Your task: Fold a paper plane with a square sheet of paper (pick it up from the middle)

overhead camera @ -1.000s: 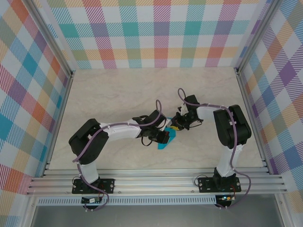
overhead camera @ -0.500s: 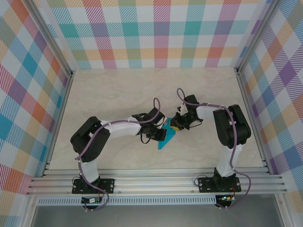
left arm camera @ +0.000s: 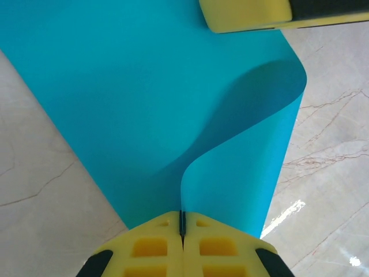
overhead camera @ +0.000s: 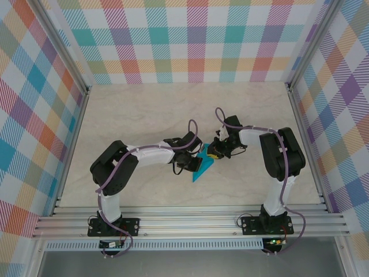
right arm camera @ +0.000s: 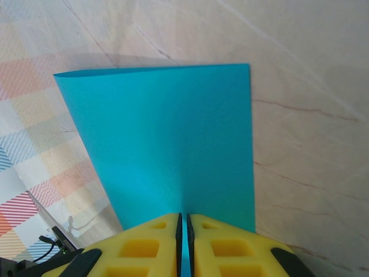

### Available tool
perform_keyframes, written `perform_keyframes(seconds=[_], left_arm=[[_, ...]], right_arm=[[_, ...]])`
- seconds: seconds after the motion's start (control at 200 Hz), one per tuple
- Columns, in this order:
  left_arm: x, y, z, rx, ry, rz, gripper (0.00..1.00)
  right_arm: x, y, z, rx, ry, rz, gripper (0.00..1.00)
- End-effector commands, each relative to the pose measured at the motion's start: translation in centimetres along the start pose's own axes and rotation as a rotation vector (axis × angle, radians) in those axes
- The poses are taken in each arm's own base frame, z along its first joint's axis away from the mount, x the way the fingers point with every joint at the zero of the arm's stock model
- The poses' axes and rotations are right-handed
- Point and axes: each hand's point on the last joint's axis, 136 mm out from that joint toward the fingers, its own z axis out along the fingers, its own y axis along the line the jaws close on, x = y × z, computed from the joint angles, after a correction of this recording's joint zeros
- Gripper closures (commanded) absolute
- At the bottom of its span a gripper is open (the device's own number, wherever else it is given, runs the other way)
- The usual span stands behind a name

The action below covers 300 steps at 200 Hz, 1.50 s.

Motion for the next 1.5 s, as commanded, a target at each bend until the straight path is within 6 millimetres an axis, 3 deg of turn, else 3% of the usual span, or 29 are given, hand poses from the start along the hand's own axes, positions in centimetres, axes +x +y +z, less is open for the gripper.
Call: perform_keyframes(seconds=[0.0, 1.495], left_arm=[[-0.6, 0.6, -0.3, -0.032, -0.002, 0.011, 0.98], [-0.1, 1.7, 0.4, -0.081, 0.013, -0.014, 0.98]], right_arm=[[0.5, -1.8, 0.9, 0.068, 0.027, 0.024, 0.86], [0.4, -2.3, 1.2, 0.084, 0.034, 0.036, 0.84]])
